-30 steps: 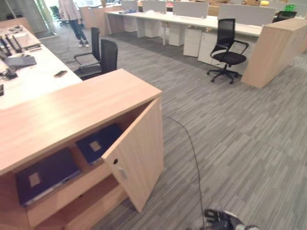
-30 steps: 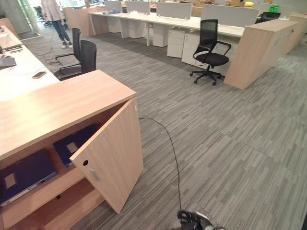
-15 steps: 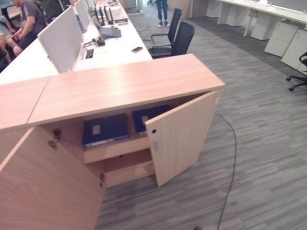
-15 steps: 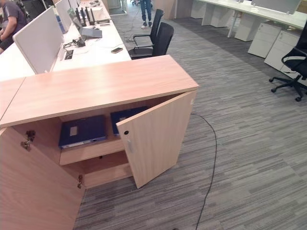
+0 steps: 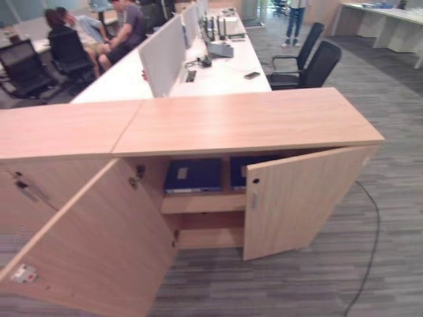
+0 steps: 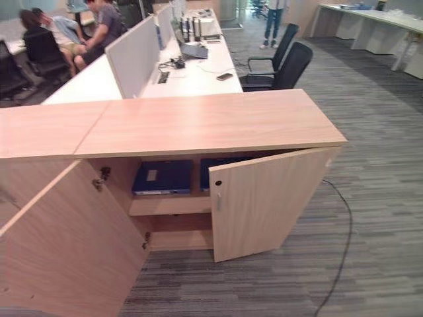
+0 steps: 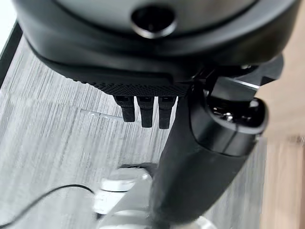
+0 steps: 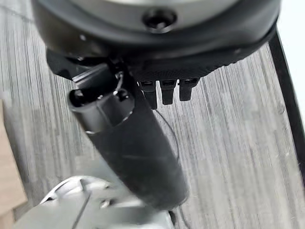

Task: Put the empty folder in the office cabinet

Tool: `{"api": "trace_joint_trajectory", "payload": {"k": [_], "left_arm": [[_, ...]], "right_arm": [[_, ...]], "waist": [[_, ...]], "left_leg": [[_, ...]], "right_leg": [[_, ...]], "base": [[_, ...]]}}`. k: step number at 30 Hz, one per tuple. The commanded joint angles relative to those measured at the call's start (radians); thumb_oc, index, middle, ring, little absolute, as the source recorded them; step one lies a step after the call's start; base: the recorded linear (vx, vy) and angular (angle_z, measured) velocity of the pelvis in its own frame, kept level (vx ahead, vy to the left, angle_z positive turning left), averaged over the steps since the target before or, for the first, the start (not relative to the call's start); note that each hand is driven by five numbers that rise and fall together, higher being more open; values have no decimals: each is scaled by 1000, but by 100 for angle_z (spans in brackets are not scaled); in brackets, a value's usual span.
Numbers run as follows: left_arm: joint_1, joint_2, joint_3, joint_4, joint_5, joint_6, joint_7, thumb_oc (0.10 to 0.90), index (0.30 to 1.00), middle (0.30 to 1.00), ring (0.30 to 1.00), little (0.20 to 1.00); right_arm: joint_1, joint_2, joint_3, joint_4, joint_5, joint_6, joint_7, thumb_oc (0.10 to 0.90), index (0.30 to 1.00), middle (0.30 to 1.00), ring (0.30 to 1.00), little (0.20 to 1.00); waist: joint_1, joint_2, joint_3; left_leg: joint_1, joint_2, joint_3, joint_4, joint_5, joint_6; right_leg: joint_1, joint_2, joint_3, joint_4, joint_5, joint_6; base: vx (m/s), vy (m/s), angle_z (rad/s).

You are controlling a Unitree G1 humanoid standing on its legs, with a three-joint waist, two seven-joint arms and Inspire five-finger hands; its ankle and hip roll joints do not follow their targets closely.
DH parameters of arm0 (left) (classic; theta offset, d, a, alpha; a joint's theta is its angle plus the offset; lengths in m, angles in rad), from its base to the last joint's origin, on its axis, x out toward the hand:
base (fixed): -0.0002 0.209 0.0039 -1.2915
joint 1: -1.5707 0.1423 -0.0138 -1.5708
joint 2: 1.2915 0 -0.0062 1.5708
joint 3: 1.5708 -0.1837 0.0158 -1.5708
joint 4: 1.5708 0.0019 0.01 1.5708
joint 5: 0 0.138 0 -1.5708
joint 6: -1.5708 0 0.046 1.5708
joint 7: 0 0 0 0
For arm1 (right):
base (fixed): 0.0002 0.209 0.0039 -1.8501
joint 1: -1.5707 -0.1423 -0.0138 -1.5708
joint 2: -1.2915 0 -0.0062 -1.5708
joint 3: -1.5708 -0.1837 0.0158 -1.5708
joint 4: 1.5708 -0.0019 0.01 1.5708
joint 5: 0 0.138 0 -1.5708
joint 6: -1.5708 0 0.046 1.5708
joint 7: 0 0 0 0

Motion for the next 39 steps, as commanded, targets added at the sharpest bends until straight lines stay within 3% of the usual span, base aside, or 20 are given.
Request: {"api": "trace_joint_trajectory", "payload": {"k": [1,3,7,10,12,13,14,16,17,19,21,25,30,31,32,33,35,39], "left_arm": [[-35,61,42,26,-73,-16,2,800,900,900,900,900],[-42,125,117,10,-143,-28,10,800,900,900,900,900],[-52,163,148,1,-165,-33,11,800,900,900,900,900],[-71,207,172,-22,-183,-40,10,800,900,900,900,900],[-97,216,159,-28,-188,-44,15,800,900,900,900,900],[-120,217,128,-28,-177,-48,20,800,900,900,900,900],[-145,211,103,-39,-175,-62,30,800,900,900,900,900],[-161,215,80,-42,-170,-68,31,800,900,900,900,900],[-175,221,69,-46,-173,-72,32,800,900,900,900,900],[-180,223,60,-55,-176,-74,33,800,900,900,900,900],[-190,220,41,-63,-162,-71,34,800,900,900,900,900],[-182,204,14,-111,-184,-67,18,800,900,900,900,900],[-194,187,-15,-164,-204,-67,27,800,900,900,900,900],[-204,184,-27,-178,-208,-68,29,800,900,900,900,900],[-227,180,-46,-231,-208,-69,48,800,900,900,900,900],[-227,177,-51,-259,-202,-69,52,800,900,900,900,900],[-216,175,-52,-303,-194,-68,59,800,900,900,900,900],[-190,218,-45,-453,-144,-74,75,800,900,900,900,900]], "right_arm": [[-92,-6,-54,36,76,-19,6,800,900,900,900,900],[-83,-9,-65,39,68,-16,23,800,900,900,900,900],[-78,-13,-72,45,57,-14,29,800,900,900,900,900],[-66,-20,-83,52,40,-11,36,800,900,900,900,900],[-55,-29,-95,57,35,-12,35,800,900,900,900,900],[-52,-32,-97,62,35,-14,35,800,900,900,900,900],[-60,-30,-92,70,43,-18,36,800,900,900,900,900],[-61,-24,-74,86,66,-25,34,800,900,900,900,900],[-63,-21,-68,85,85,-30,31,800,900,900,900,900],[-58,-14,-64,78,110,-36,27,800,900,900,900,900],[-63,-6,-50,69,120,-41,24,800,900,900,900,900],[-70,-11,-39,50,119,-45,21,800,900,900,900,900],[-98,-31,-39,30,129,-54,6,800,900,900,900,900],[-101,-37,-43,23,131,-55,0,800,900,900,900,900],[-106,-48,-45,12,133,-54,-14,800,900,900,900,900],[-104,-48,-44,13,136,-53,-18,800,900,900,900,900],[-99,-49,-47,15,138,-52,-17,800,900,900,900,900],[-76,-48,-59,29,124,-44,-2,800,900,900,900,900]], "waist": [[31,8,14],[51,10,9],[57,7,6],[68,9,3],[61,16,7],[34,17,11],[-9,24,26],[-36,23,37],[-45,16,47],[-40,9,50],[-41,4,50],[-32,-4,36],[-22,-7,49],[-25,-11,58],[-41,-17,78],[-44,-16,75],[-44,-11,70],[-48,3,38]], "left_leg": [[7,30,74,-41,-14,-45],[-2,-9,49,-43,-24,-26],[-8,-28,36,-45,-26,-17],[-16,-59,13,-45,-30,-2],[-16,-80,-26,-45,-31,6],[-12,-92,-77,-45,-33,11],[-10,-99,-122,-45,-15,26],[-14,-94,-176,-41,-4,33],[-19,-96,-199,-37,2,34],[-28,-99,-218,-34,9,33],[-43,-99,-253,-35,25,26],[-57,-65,-287,-21,39,-2],[-113,-42,-310,47,49,-34],[-145,-40,-295,88,48,-37],[-173,9,-170,147,39,-35],[-172,28,-133,150,40,-30],[-159,46,-103,142,38,-27],[-111,47,-129,53,75,-40]], "right_leg": [[-44,25,4,36,-88,14],[-37,-10,-12,31,-57,41],[-35,-26,-22,28,-41,55],[-33,-63,-41,48,-31,73],[-31,-97,-13,101,-32,93],[-40,-103,85,131,-29,97],[-86,-56,341,174,-81,63],[-123,63,588,206,-177,43],[-133,113,661,203,-198,41],[-131,137,680,180,-201,30],[-108,156,655,149,-206,19],[-56,207,641,68,-209,-5],[-50,224,599,75,-221,-29],[-53,221,587,80,-223,-32],[-51,213,550,90,-228,-42],[-50,215,543,86,-225,-46],[-47,220,540,82,-224,-49],[-25,230,533,59,-220,-45]], "base": [[-13,173,47],[-6,215,42],[-6,124,27],[-8,142,27],[23,104,33],[2,83,57],[-19,40,155],[-22,-28,243],[-18,-59,184],[-35,-116,99],[-33,-201,84],[-6,-189,68],[-65,-165,23],[-213,-155,32],[-184,-90,42],[-138,-63,87],[-15,-9,116],[41,11,21]]}}
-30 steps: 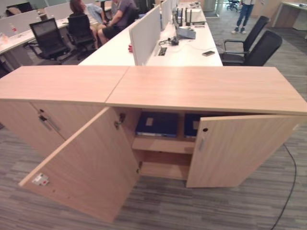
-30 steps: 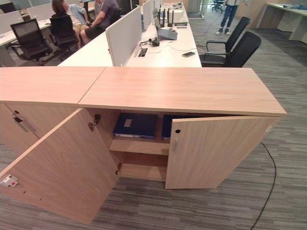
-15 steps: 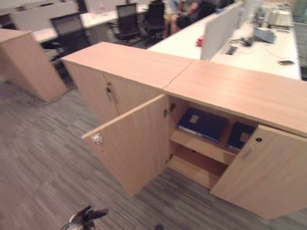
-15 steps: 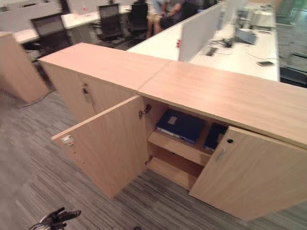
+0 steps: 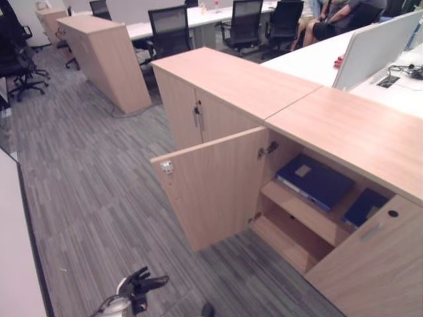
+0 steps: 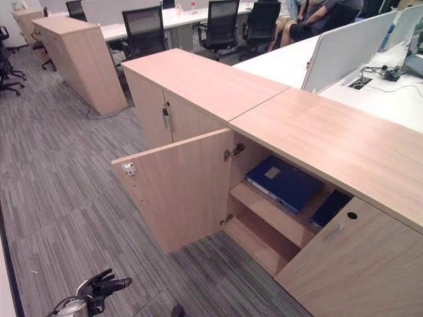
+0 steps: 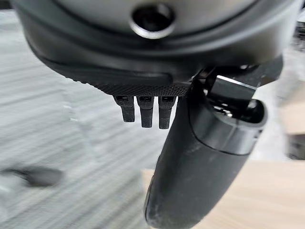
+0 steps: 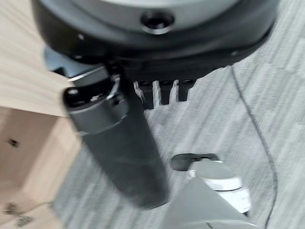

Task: Put the empty folder in the office cabinet

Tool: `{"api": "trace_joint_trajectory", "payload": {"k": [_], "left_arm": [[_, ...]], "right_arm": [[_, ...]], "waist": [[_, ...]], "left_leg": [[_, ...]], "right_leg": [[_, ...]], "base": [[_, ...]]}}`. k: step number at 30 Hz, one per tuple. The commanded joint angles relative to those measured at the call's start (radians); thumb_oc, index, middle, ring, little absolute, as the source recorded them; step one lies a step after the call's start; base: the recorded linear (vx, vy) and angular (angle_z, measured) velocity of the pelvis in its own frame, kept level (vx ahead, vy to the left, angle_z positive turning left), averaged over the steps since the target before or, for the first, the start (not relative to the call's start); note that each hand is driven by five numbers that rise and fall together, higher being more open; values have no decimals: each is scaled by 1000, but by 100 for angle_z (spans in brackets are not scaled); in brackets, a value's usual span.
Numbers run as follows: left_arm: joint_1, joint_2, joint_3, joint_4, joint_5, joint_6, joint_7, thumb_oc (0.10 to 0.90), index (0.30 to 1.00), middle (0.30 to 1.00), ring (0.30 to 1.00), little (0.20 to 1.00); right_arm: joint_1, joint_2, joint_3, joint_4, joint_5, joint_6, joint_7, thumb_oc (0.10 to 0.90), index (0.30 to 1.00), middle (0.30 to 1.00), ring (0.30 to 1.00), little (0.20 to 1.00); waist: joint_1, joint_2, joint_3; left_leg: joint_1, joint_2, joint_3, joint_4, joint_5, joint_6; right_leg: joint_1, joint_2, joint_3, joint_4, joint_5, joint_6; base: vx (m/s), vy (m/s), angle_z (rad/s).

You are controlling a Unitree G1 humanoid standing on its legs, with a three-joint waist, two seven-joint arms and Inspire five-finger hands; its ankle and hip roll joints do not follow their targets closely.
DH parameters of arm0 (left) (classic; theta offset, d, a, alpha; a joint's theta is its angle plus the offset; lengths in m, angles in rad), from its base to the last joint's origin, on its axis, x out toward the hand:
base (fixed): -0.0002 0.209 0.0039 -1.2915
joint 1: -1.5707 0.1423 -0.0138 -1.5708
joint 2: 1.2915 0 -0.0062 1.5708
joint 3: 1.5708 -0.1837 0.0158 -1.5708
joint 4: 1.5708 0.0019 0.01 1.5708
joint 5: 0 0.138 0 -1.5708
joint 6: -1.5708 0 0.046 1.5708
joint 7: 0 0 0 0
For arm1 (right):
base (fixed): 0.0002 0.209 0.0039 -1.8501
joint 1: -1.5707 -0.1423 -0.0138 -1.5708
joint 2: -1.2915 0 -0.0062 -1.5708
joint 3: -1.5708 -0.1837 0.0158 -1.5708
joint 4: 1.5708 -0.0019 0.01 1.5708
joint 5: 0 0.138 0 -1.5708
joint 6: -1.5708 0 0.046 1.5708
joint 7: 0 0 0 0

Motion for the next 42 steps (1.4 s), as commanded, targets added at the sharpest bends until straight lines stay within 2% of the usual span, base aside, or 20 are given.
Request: {"api": "trace_joint_trajectory", "payload": {"k": [1,9,19,24,30,35,42], "left_arm": [[-72,91,62,-48,41,-64,46,800,900,900,900,900],[-177,216,49,-154,127,-59,54,800,900,900,900,900],[-456,349,-38,-13,98,-67,63,800,900,900,900,900],[-595,354,-119,36,67,-78,50,800,900,900,900,900],[-684,344,-167,80,36,-88,44,800,900,900,900,900],[-787,328,-212,197,35,-89,38,800,900,900,900,900],[-817,292,-239,174,18,-95,26,800,900,900,900,900]], "right_arm": [[45,0,-3,23,4,14,3,800,900,900,900,900],[63,11,8,2,-9,12,21,800,900,900,900,900],[65,14,35,-21,4,16,44,800,900,900,900,900],[66,16,41,-7,9,16,47,800,900,900,900,900],[70,25,54,-14,19,17,50,800,900,900,900,900],[73,26,69,-24,22,16,52,800,900,900,900,900],[71,27,67,-9,21,17,53,800,900,900,900,900]], "waist": [[-6,0,-40],[-23,3,-74],[-69,4,-102],[-88,4,-108],[-107,-1,-114],[-131,-6,-122],[-144,-12,-125]], "left_leg": [[-100,6,-17,3,38,-4],[-34,-16,3,-64,28,-1],[18,-53,44,-74,-26,25],[31,-63,62,-77,-40,34],[40,-70,79,-80,-50,40],[46,-76,99,-80,-61,45],[44,-80,110,-80,-68,50]], "right_leg": [[13,-3,-35,-60,13,65],[44,-22,-26,-94,30,91],[36,-69,18,-82,51,132],[28,-83,37,-82,63,146],[21,-91,53,-84,73,158],[13,-97,72,-88,84,168],[2,-102,81,-92,98,175]], "base": [[58,19,11],[52,64,-4],[43,93,-11],[10,60,-15],[1,41,-13],[2,44,-15],[-6,28,-5]]}}
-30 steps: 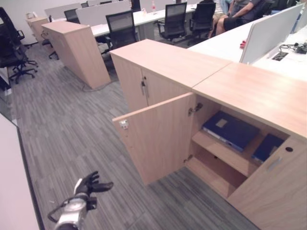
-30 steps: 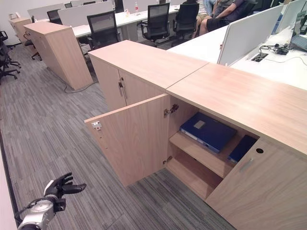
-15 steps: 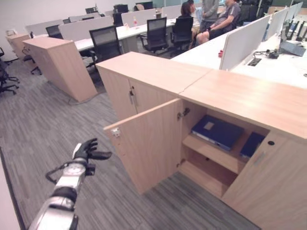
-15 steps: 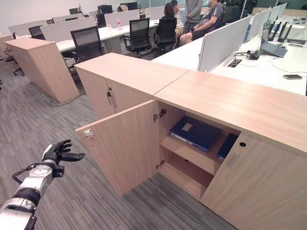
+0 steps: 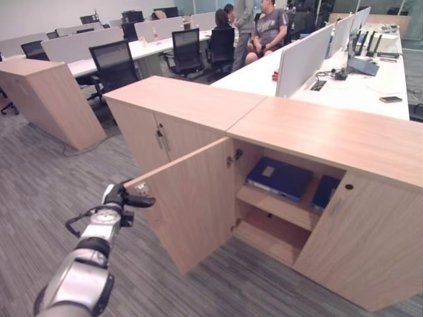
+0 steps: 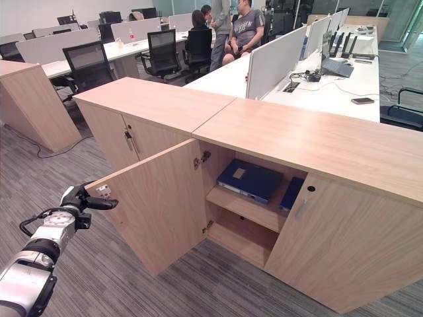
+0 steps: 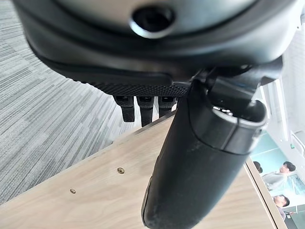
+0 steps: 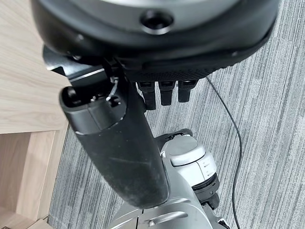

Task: Put the empty folder in the office cabinet

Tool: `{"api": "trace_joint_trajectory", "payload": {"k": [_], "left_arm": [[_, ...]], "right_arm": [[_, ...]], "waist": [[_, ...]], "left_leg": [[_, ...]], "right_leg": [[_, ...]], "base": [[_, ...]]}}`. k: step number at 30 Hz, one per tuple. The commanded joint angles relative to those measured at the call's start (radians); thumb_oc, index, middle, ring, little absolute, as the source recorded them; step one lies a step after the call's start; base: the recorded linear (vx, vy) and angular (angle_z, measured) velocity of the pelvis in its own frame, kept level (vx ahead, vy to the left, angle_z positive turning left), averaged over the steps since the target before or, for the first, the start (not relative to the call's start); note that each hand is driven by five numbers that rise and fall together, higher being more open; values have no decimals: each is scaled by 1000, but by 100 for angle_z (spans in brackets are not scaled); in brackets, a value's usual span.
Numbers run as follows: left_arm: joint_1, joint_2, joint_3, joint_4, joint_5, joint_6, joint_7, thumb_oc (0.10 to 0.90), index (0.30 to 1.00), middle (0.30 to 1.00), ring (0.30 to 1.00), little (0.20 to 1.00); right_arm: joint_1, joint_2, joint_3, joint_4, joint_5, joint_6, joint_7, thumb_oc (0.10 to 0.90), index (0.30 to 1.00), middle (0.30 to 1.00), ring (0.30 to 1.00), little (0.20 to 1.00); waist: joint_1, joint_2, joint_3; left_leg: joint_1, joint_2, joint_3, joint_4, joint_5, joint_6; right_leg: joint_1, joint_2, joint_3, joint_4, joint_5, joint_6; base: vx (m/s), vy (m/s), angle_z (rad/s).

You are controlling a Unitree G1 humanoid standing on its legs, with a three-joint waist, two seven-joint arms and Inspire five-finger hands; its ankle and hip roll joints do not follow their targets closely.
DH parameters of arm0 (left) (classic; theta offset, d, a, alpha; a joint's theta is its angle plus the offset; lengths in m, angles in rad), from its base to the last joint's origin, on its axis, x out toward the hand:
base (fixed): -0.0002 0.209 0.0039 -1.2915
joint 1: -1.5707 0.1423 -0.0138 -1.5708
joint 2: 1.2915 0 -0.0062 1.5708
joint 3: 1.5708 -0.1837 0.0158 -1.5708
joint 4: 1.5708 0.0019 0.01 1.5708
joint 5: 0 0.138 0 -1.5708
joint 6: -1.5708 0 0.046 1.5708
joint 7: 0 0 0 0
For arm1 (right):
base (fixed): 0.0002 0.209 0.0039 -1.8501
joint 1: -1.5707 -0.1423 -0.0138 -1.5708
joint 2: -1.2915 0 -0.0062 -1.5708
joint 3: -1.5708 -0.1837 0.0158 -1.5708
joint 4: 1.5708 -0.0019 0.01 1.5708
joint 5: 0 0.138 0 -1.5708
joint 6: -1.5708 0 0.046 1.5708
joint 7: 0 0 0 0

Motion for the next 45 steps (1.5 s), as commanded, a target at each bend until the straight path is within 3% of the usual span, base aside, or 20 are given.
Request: {"api": "trace_joint_trajectory", "payload": {"k": [1,6,9,10,11,12,13,14,20,24,27,31,35,39,42,45], "left_arm": [[-235,28,6,20,-18,-103,-10,800,900,900,900,900],[-200,-45,17,2,-71,-107,-13,800,900,900,900,900],[-68,-175,33,-249,-192,-143,-11,800,900,900,900,900],[54,-247,33,-445,-256,-155,-21,800,900,900,900,900],[60,-247,34,-451,-255,-153,-19,800,900,900,900,900],[180,-319,11,-623,-305,-154,-53,800,900,900,900,900],[182,-319,11,-626,-305,-153,-52,800,900,900,900,900],[286,-364,-39,-782,-337,-140,-100,800,900,900,900,900],[398,-333,-192,-1057,-453,-68,-249,800,900,900,900,900],[388,-285,-306,-1225,-647,-7,-328,800,900,900,900,900],[358,-278,-359,-1290,-717,10,-333,800,900,900,900,900],[325,-265,-391,-1332,-714,-13,-320,800,900,900,900,900],[357,-286,-400,-1295,-714,-9,-320,800,900,900,900,900],[412,-288,-375,-1281,-692,-21,-305,800,900,900,900,900],[532,-323,-275,-1207,-615,-57,-290,800,900,900,900,900],[568,-333,-249,-1156,-552,-84,-270,800,900,900,900,900]], "right_arm": [[-10,-13,26,30,20,-14,3,800,900,900,900,900],[-17,-9,26,38,16,-12,-1,800,900,900,900,900],[-19,15,17,31,31,-15,-12,800,900,900,900,900],[-16,31,6,27,36,-15,-17,800,900,900,900,900],[-13,30,6,27,36,-14,-17,800,900,900,900,900],[-14,50,-4,26,40,-12,-21,800,900,900,900,900],[-13,50,-4,25,40,-11,-21,800,900,900,900,900],[-20,72,-13,27,45,-12,-24,800,900,900,900,900],[-16,96,-10,33,47,-10,-14,800,900,900,900,900],[-5,105,17,42,36,-10,-3,800,900,900,900,900],[-10,107,40,51,23,-10,-5,800,900,900,900,900],[-21,111,64,50,23,-19,-10,800,900,900,900,900],[-35,117,79,45,29,-25,-15,800,900,900,900,900],[-39,120,70,50,39,-25,-21,800,900,900,900,900],[-39,135,46,62,60,-31,-25,800,900,900,900,900],[-46,135,53,47,76,-50,-39,800,900,900,900,900]], "waist": [[-17,-10,-43],[-21,-15,-46],[-13,-24,-41],[-3,-31,-38],[-3,-31,-40],[6,-38,-33],[6,-38,-35],[15,-43,-27],[26,-47,-19],[24,-47,-17],[22,-47,-15],[19,-49,-12],[16,-50,-10],[18,-51,-8],[30,-60,-2],[37,-63,-2]], "left_leg": [[-17,-38,-21,-7,-68,5],[-15,-40,-18,-7,-73,7],[-18,-42,-23,-7,-74,11],[-21,-44,-28,-7,-74,14],[-20,-44,-28,-7,-74,14],[-22,-45,-34,-7,-75,16],[-23,-45,-33,-7,-75,16],[-26,-47,-41,-7,-77,20],[-26,-49,-47,-7,-82,22],[-25,-49,-50,-7,-84,22],[-23,-51,-51,-7,-87,23],[-21,-50,-52,-7,-87,23],[-19,-48,-48,-7,-89,23],[-17,-47,-46,-7,-89,24],[-16,-46,-44,-7,-90,26],[-16,-47,-45,-7,-90,28]], "right_leg": [[-21,-64,-38,43,-35,102],[-22,-68,-35,41,-29,103],[-22,-70,-43,40,-27,102],[-21,-70,-49,40,-26,100],[-21,-70,-49,39,-26,100],[-20,-71,-51,39,-25,99],[-21,-71,-51,39,-25,99],[-22,-72,-55,38,-26,98],[-19,-73,-59,36,-26,99],[-17,-71,-59,34,-25,99],[-13,-70,-59,33,-25,98],[-13,-68,-57,35,-24,96],[-17,-66,-51,38,-24,93],[-20,-65,-48,40,-23,91],[-21,-65,-48,43,-21,91],[-23,-66,-48,48,-21,91]], "base": [[-3,26,-5],[0,4,-1],[-8,4,1],[-16,6,3],[-13,0,10],[-3,0,16],[-20,-3,13],[-14,-2,11],[1,-5,8],[0,-18,-10],[1,-15,-9],[-5,-10,-12],[0,0,0],[-8,0,-1],[-12,0,-1],[0,0,0]]}}
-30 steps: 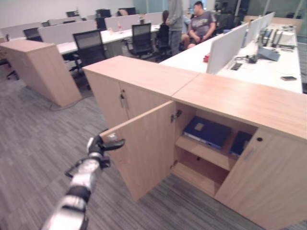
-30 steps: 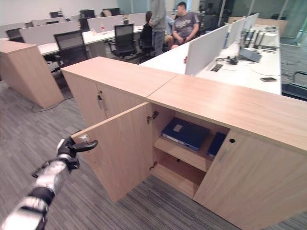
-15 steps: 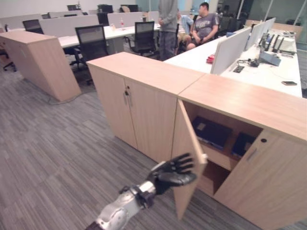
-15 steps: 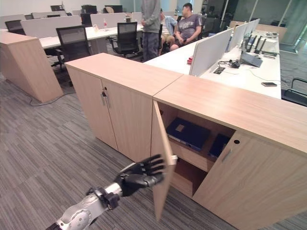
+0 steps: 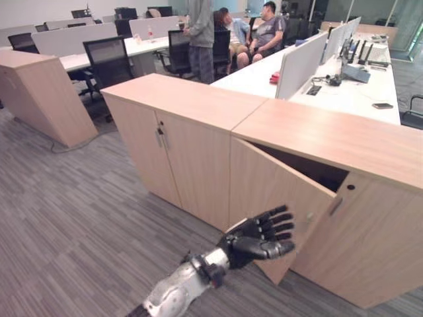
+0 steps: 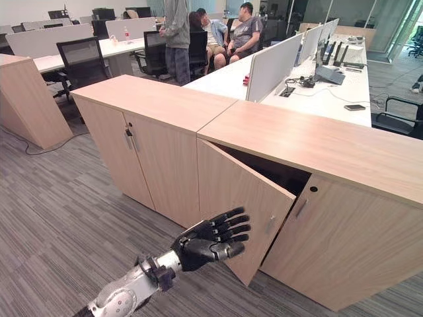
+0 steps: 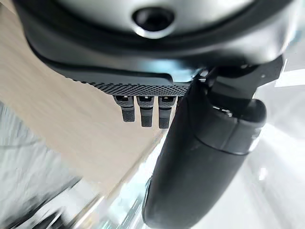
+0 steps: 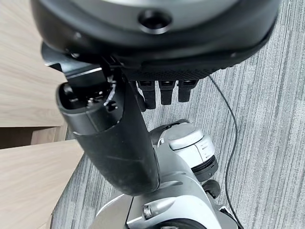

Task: Put the empty folder in the office cabinet

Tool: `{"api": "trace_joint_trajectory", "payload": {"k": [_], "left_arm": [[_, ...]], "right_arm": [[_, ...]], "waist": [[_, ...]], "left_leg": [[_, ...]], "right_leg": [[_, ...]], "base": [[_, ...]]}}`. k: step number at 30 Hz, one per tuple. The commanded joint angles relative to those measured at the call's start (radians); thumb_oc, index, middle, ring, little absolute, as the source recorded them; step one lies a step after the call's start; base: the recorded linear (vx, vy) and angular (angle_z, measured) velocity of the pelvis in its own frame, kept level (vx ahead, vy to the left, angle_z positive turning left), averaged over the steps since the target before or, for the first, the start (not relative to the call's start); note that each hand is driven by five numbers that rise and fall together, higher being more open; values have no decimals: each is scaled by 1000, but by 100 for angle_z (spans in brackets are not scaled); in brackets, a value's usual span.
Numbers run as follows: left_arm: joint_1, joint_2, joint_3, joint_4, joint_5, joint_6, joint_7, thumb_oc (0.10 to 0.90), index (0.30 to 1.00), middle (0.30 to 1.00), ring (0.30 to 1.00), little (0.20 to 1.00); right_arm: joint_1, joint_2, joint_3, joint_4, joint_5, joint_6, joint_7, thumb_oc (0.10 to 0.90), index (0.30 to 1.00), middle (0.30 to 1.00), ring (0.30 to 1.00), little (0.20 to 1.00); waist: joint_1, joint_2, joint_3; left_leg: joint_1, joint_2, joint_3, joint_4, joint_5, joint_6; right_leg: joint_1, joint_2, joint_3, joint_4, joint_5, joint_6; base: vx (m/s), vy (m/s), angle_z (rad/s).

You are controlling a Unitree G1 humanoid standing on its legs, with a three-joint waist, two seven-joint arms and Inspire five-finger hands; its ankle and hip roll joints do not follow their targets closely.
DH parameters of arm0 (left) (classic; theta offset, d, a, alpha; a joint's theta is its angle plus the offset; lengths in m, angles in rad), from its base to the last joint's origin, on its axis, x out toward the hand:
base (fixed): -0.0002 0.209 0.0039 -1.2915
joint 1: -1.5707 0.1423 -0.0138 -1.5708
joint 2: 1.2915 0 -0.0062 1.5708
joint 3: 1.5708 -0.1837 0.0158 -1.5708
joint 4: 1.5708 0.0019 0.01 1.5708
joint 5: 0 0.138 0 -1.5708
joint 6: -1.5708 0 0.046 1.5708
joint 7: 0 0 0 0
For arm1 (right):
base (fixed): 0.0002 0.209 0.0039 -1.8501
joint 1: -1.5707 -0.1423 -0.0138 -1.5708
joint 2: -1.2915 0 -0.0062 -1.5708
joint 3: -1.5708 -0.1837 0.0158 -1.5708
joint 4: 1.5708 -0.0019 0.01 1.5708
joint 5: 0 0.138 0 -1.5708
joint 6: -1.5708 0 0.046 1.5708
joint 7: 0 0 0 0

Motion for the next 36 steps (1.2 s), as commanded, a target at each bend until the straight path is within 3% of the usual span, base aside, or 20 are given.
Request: {"api": "trace_joint_trajectory", "payload": {"k": [1,6,8,9,11,12,13,18,23,26,28,29,31,32,36], "left_arm": [[-41,-51,144,9,157,-130,-8,800,900,900,900,900],[32,-14,262,414,483,-138,1,800,900,900,900,900],[20,-52,322,775,583,-102,15,800,900,900,900,900],[-2,-76,359,1005,624,-64,13,800,900,900,900,900],[-28,-93,385,1110,630,-80,11,800,900,900,900,900],[-46,-89,480,1322,722,-84,35,800,900,900,900,900],[-27,-80,519,1368,748,-87,41,800,900,900,900,900],[43,-65,649,1382,703,-98,57,800,900,900,900,900],[61,-71,678,1362,668,-126,129,800,900,900,900,900],[52,-76,650,1336,695,-153,178,800,900,900,900,900],[42,-79,636,1324,704,-166,195,800,900,900,900,900],[11,-87,587,1293,716,-190,229,800,900,900,900,900],[-19,-99,535,1274,730,-200,235,800,900,900,900,900],[-46,-99,481,1251,764,-214,246,800,900,900,900,900],[-48,-105,422,1233,816,-228,245,800,900,900,900,900]], "right_arm": [[-74,44,2,49,66,-2,17,800,900,900,900,900],[-82,-9,-44,47,39,1,30,800,900,900,900,900],[-89,-20,-39,30,28,2,33,800,900,900,900,900],[-97,-16,-32,26,29,7,40,800,900,900,900,900],[-102,-12,-27,25,30,9,40,800,900,900,900,900],[-98,-4,-2,41,21,13,57,800,900,900,900,900],[-90,-4,5,44,23,15,59,800,900,900,900,900],[-86,-12,-15,73,74,10,53,800,900,900,900,900],[-81,1,1,65,107,-10,38,800,900,900,900,900],[-89,2,22,46,127,-26,25,800,900,900,900,900],[-96,1,31,35,126,-32,20,800,900,900,900,900],[-98,-8,50,15,119,-43,8,800,900,900,900,900],[-102,-12,61,2,109,-51,2,800,900,900,900,900],[-106,-12,78,-11,96,-60,-4,800,900,900,900,900],[-110,-9,92,-7,72,-66,-20,800,900,900,900,900]], "waist": [[30,2,7],[27,16,39],[34,26,56],[37,22,47],[34,18,47],[28,-3,32],[29,-9,20],[48,-29,-5],[56,-51,9],[64,-57,25],[72,-65,34],[96,-67,54],[108,-67,54],[118,-64,61],[100,-40,37]], "left_leg": [[-7,18,-68,-2,-67,-10],[-8,28,-12,-2,-68,-1],[0,43,49,-2,-66,-5],[17,49,64,-2,-83,-16],[21,50,68,-1,-83,-21],[20,64,85,2,-76,-35],[25,70,95,2,-77,-39],[29,116,123,16,-51,-65],[10,182,124,102,-61,-89],[-3,219,103,201,-106,-98],[-32,220,91,239,-78,-90],[-100,178,-31,284,-71,-78],[-135,98,-147,227,-80,-73],[-177,31,-238,222,-70,-73],[-106,25,-225,87,-39,-62]], "right_leg": [[-29,0,-51,104,-53,37],[-125,-16,-84,226,-21,55],[-163,-72,-242,284,-2,37],[-154,-72,-286,272,-35,30],[-140,-64,-300,244,-44,25],[-123,-21,-264,195,-51,10],[-113,-3,-236,164,-46,8],[-82,52,-222,81,-31,-22],[-67,106,-191,76,-61,-52],[-38,141,-161,68,-92,-66],[-46,143,-158,62,-83,-79],[-40,148,-141,46,-85,-85],[-41,147,-125,36,-82,-80],[-47,151,-96,37,-74,-77],[-43,164,-69,11,-57,-64]], "base": [[-39,7,-1],[-96,26,-20],[-64,0,-61],[55,-54,-69],[55,-114,-101],[53,-197,-117],[79,-238,-82],[46,-186,-28],[18,-192,-27],[43,-150,-6],[-112,-109,-26],[-134,-113,-46],[-9,-7,-36],[20,41,-42],[64,70,-79]]}}
